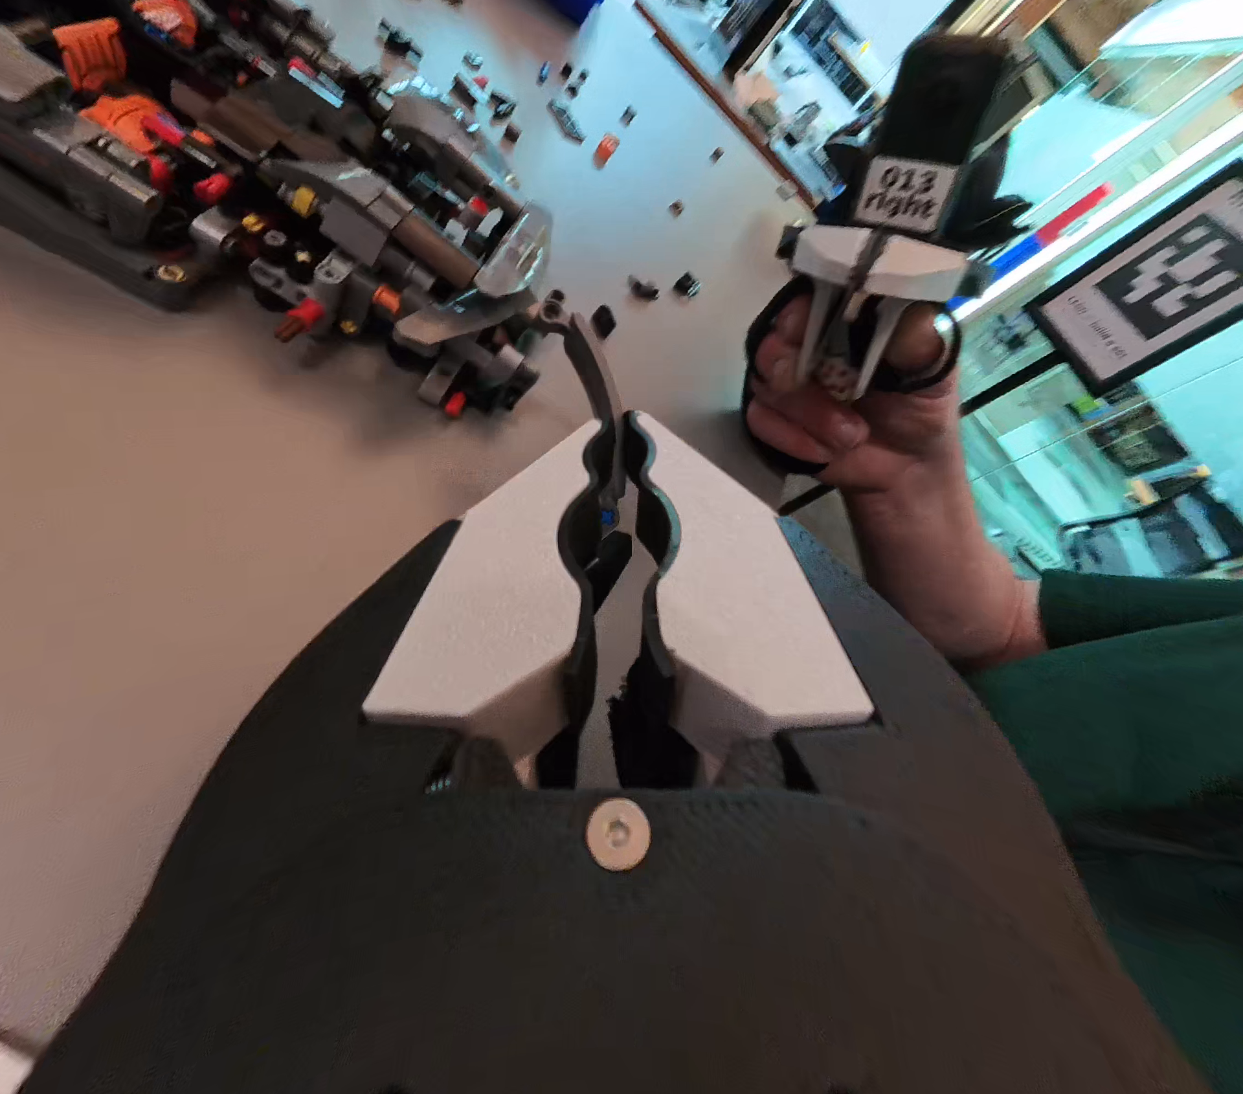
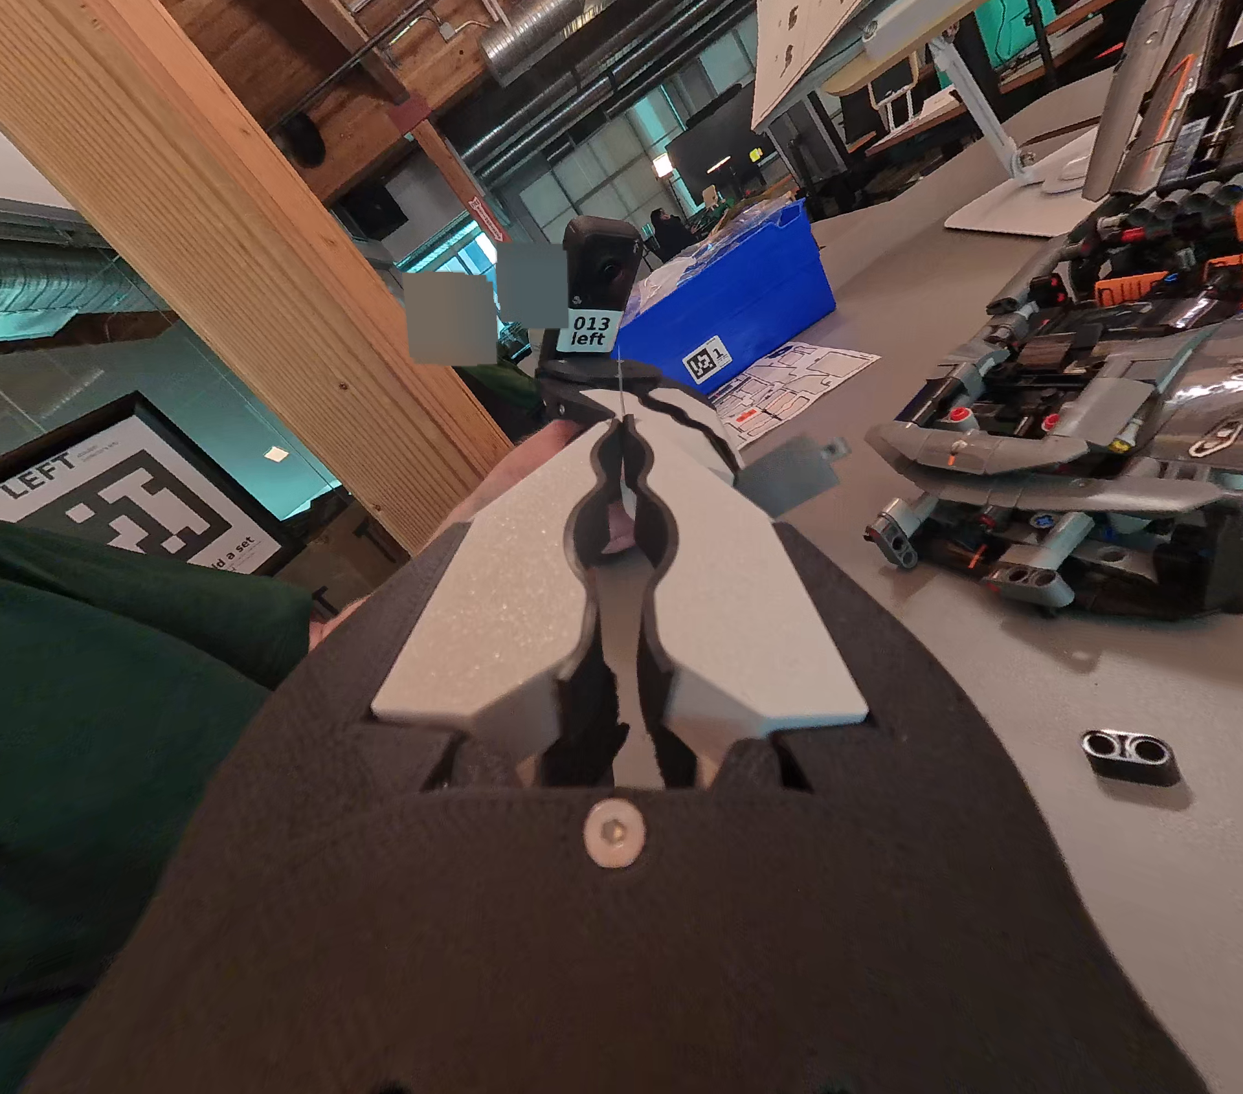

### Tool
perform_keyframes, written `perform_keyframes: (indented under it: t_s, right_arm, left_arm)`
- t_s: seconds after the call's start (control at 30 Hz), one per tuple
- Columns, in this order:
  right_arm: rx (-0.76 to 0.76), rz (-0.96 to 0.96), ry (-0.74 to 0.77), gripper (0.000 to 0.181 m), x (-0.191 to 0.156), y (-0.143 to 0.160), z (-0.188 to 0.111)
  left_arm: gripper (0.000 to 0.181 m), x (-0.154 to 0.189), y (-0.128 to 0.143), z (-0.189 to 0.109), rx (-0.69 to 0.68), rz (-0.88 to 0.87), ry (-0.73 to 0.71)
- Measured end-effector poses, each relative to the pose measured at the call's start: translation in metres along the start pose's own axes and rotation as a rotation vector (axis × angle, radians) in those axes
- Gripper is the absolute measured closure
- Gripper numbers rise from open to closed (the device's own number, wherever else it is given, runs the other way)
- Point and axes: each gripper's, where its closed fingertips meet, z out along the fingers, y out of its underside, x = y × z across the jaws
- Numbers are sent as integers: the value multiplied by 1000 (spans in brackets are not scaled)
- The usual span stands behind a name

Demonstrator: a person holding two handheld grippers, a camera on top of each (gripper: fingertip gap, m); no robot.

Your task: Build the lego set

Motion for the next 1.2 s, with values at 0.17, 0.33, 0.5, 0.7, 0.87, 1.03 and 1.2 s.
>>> perform_keyframes:
  t_s: [0.17, 0.33, 0.5, 0.7, 0.87, 1.03, 1.2]
  right_arm:
    - [53, 8, -61, 181, -9, -10, 2]
    - [102, -12, -110, 181, -14, -26, 9]
    - [126, 4, -139, 181, -11, -34, 15]
    - [111, -1, -152, 181, -10, -41, 20]
    - [87, 0, -138, 181, -5, -41, 21]
    - [83, -1, -123, 181, -1, -42, 20]
    - [66, -20, -106, 181, 1, -41, 19]
  left_arm:
    - [181, 22, -31, -6, 211, -2, 172]
    - [181, 42, -58, -13, 386, 28, 306]
    - [181, 57, -69, -14, 463, 94, 374]
    - [181, 62, -70, -11, 481, 104, 428]
    - [181, 60, -68, -9, 479, 91, 446]
    - [181, 61, -69, -8, 480, 96, 452]
    - [181, 61, -69, -8, 484, 88, 461]
